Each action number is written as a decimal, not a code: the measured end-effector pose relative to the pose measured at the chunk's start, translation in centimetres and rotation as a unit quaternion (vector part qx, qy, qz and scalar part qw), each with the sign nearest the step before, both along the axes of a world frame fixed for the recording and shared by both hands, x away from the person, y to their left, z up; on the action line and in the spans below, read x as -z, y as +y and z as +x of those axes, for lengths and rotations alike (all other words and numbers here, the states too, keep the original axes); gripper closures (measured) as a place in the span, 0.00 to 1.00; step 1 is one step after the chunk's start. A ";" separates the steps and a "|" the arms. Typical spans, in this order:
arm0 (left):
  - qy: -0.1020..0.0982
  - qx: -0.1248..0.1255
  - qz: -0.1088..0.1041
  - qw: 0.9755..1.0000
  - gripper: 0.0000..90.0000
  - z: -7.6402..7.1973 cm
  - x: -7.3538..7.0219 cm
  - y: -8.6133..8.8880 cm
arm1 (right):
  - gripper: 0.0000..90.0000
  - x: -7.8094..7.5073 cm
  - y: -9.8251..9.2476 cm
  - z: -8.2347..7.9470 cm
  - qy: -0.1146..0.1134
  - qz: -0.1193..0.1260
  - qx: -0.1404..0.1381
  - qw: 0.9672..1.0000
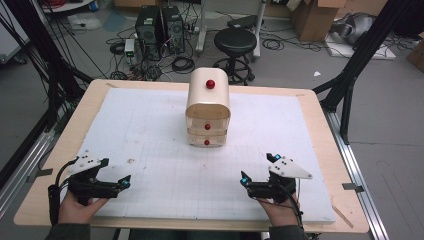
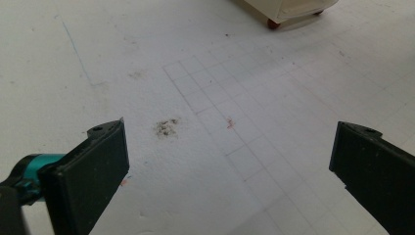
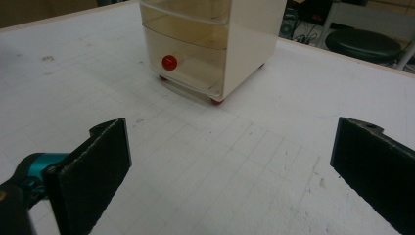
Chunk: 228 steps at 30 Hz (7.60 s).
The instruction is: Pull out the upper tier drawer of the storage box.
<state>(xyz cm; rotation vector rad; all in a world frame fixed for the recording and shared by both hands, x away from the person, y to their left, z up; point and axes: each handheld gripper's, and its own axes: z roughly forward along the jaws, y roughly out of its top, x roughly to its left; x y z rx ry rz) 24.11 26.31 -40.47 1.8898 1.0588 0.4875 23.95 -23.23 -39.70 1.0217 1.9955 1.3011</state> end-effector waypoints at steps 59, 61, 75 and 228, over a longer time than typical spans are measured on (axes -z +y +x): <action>0.003 0.005 -0.004 1.000 0.02 0.6 0.2 -0.1 | 0.33 -2.1 14.0 5.2 -0.066 0.026 0.092 0.993; 0.003 0.004 -0.006 1.000 0.02 0.6 0.2 -0.1 | 0.38 -2.0 14.4 5.3 -0.066 0.019 0.101 0.993; 0.003 0.005 -0.007 1.000 0.02 0.7 0.2 -0.1 | 0.63 -1.7 15.4 6.0 -0.076 0.011 0.136 0.988; 0.001 0.003 -0.007 1.000 0.02 0.6 0.1 -0.2 | 0.56 -1.5 11.2 -0.5 -0.062 0.058 0.046 0.995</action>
